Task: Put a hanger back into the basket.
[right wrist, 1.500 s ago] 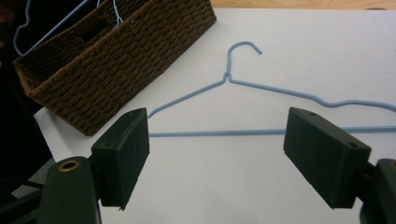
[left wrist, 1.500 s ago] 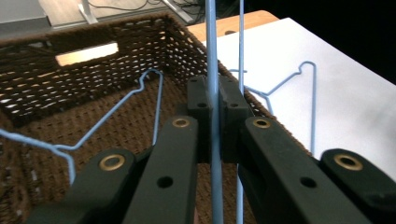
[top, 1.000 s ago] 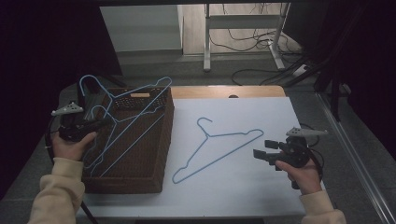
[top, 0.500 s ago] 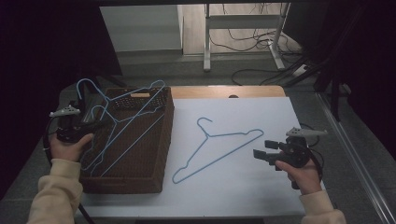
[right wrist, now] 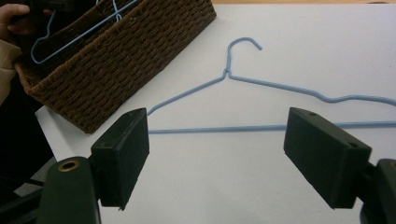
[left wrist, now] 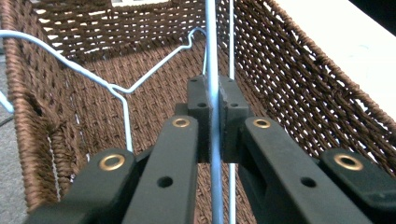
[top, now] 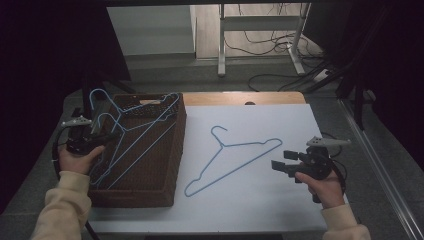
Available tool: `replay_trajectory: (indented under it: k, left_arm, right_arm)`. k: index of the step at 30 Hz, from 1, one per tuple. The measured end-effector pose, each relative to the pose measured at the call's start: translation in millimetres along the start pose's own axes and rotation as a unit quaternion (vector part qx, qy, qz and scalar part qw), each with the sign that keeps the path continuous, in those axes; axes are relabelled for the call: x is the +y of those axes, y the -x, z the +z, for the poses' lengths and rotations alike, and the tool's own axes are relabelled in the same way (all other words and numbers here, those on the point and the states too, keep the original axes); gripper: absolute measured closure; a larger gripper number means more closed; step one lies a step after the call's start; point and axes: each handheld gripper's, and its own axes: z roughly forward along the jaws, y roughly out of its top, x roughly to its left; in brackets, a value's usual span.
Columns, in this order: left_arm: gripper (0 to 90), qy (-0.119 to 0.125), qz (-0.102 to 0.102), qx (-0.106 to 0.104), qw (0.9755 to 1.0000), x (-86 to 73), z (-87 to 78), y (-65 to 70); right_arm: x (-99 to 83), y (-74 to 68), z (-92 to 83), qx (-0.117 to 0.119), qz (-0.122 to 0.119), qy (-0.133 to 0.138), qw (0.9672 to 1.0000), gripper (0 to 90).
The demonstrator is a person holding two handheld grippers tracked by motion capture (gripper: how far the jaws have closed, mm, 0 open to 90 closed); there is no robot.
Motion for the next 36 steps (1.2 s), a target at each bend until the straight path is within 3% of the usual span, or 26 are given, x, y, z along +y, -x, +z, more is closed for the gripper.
replay_trajectory:
  k: [6,12,13,14,16,19,22,26,36]
  left_arm:
    - [86.2,-0.009,0.001,-0.004,0.9999,-3.3,3.8,0.5]
    - [86.0,-0.037,-0.007,-0.009,0.9992,-8.5,12.1,-1.5]
    - [83.0,-0.036,-0.005,0.021,0.9991,-10.0,14.3,-1.9]
    - [64.6,-0.032,-0.010,0.029,0.9990,-9.9,14.3,-2.3]
    - [45.3,-0.020,-0.019,0.024,0.9993,-8.9,11.4,-3.9]
    - [35.1,-0.008,-0.008,0.008,0.9999,-5.9,5.1,1.1]
    - [32.6,-0.003,0.008,-0.021,0.9997,-3.5,1.7,11.3]
    - [29.8,0.001,0.016,-0.042,0.9990,-3.1,1.1,26.2]
    - [24.2,0.000,0.051,-0.092,0.9944,-5.0,-1.1,67.5]
  right_arm:
    - [0.1,-0.3,0.4,0.000,0.001,-0.001,1.0000,22.1]
    - [0.2,-0.1,0.0,-0.001,0.000,0.000,1.0000,22.1]
    - [0.2,0.0,-0.1,0.000,0.001,0.000,1.0000,22.1]
    - [0.2,0.1,-0.1,0.000,0.001,0.000,1.0000,22.1]
    - [0.1,0.0,-0.1,0.000,0.001,-0.001,1.0000,22.1]
    - [0.1,0.1,0.0,0.000,0.001,-0.001,1.0000,22.0]
    - [0.3,0.1,0.3,0.000,0.001,-0.002,1.0000,21.9]
    - [0.7,-1.1,0.9,0.003,-0.003,-0.004,1.0000,21.6]
    - [0.1,-1.0,1.5,-0.011,-0.010,-0.011,0.9998,21.2]
